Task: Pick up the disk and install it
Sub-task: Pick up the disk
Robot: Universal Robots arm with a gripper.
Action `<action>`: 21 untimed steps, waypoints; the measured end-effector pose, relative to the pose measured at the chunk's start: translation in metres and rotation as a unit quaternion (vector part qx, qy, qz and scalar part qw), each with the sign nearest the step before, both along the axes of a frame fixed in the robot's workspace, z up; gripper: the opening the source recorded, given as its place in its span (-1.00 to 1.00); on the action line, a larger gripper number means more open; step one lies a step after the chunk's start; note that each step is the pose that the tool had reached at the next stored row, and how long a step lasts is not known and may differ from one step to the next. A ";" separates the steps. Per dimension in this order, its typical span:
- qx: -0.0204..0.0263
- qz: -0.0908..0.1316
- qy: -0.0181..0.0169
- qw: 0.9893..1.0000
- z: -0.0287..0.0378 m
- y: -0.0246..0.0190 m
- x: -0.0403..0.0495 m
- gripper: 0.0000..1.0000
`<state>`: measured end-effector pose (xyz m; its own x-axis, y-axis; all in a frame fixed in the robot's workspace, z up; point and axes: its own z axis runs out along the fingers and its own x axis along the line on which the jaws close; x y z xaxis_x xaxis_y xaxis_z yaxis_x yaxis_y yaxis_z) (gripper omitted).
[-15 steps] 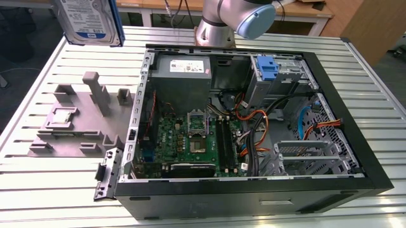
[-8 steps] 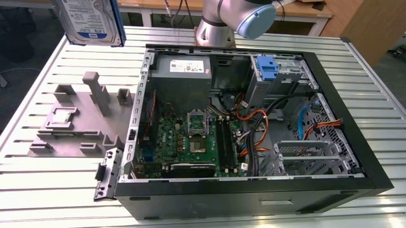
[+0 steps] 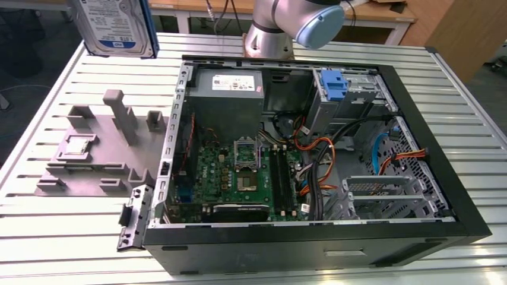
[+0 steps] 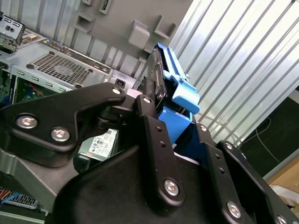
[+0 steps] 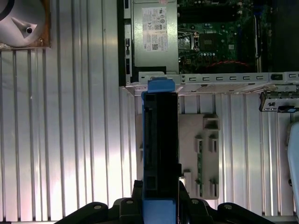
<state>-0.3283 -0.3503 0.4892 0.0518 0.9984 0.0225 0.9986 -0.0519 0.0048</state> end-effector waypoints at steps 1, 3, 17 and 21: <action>0.000 0.000 0.000 1.000 0.0000 0.0000 0.0004 -0.26; 0.000 0.000 0.000 1.000 0.0000 0.0000 0.0012 -0.26; 0.000 0.000 0.000 1.000 -0.0001 0.0000 0.0032 -0.26; 0.000 0.000 0.000 1.000 -0.0001 0.0000 0.0056 -0.26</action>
<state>-0.3228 -0.3502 0.4891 0.0518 0.9984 0.0225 0.9986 -0.0519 0.0048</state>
